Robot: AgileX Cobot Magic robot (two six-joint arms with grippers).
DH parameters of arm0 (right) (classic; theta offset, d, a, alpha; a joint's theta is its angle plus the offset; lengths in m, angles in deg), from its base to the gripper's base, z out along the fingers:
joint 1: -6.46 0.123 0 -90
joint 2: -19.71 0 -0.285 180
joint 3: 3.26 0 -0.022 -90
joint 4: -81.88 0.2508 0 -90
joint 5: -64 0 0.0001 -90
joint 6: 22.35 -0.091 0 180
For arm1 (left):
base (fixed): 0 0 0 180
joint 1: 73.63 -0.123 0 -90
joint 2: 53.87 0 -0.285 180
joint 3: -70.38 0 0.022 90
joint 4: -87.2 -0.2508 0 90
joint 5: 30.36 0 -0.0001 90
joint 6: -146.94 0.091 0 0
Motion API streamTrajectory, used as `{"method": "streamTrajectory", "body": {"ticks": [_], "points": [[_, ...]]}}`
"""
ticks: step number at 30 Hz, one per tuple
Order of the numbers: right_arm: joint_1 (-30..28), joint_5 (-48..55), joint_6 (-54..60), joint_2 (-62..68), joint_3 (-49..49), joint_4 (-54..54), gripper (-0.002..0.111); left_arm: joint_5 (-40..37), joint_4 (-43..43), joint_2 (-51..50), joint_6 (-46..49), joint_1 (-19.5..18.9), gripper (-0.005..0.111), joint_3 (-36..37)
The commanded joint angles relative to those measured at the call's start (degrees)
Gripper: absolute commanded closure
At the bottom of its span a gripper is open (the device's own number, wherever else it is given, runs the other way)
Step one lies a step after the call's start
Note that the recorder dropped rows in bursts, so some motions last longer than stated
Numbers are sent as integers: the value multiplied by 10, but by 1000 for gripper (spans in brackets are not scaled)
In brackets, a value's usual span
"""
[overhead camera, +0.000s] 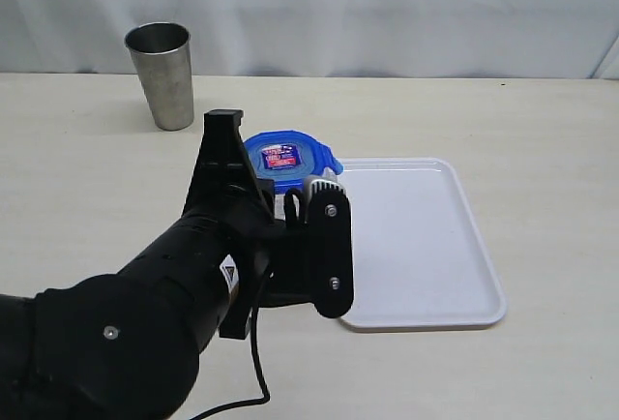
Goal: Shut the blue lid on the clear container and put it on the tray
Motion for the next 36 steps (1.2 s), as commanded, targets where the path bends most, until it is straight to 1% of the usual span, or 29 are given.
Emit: {"method": "streamTrajectory", "body": {"ticks": [1,17,19,21,22,36], "points": [[-5,-3,-2,-3,-2,0,104,-16,-7,5,2,5,107,2],[-5,-3,-2,-3,-2,0,104,-12,-7,5,12,5,107,2],[-5,-3,-2,-3,-2,0,104,-12,-6,5,12,9,107,2],[-5,-3,-2,-3,-2,0,104,-18,-8,5,12,24,107,2],[-5,-3,-2,-3,-2,0,104,-21,-11,5,12,25,107,2],[-5,-3,-2,-3,-2,0,104,-27,2,5,12,25,107,2]]}}
